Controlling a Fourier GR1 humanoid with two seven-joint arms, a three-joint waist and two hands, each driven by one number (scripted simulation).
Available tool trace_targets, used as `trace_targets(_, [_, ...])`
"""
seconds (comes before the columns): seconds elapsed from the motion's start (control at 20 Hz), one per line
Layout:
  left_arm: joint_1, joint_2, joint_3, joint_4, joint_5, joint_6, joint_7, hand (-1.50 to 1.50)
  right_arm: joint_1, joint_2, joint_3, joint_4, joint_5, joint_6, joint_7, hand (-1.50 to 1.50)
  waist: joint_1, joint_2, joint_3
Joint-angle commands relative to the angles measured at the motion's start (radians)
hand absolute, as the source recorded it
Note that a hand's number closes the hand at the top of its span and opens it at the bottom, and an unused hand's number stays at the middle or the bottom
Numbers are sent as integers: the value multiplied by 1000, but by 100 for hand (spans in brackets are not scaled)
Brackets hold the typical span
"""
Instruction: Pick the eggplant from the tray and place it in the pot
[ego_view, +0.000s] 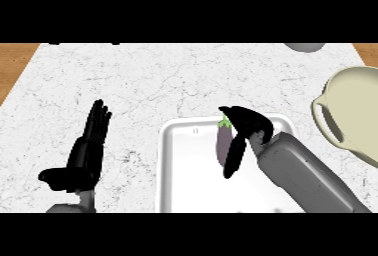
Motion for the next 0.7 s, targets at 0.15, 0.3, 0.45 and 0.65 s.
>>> trace_targets(0.15, [44,9,19,-25,2,-40,-28,0,17,44,-41,50,88,65,38,-150,1,0,0])
trace_targets(0.3, [-21,-27,17,36,-27,-9,-12,0,26,59,-56,109,128,83,-17,-150,-1,1,0])
trace_targets(0.45, [-23,-30,26,26,-24,-19,-9,0,59,123,-46,87,179,55,28,-150,-1,0,0])
trace_targets(0.65, [26,-15,31,-2,-18,-48,-30,0,60,79,-32,116,294,25,-150,150,2,1,0])
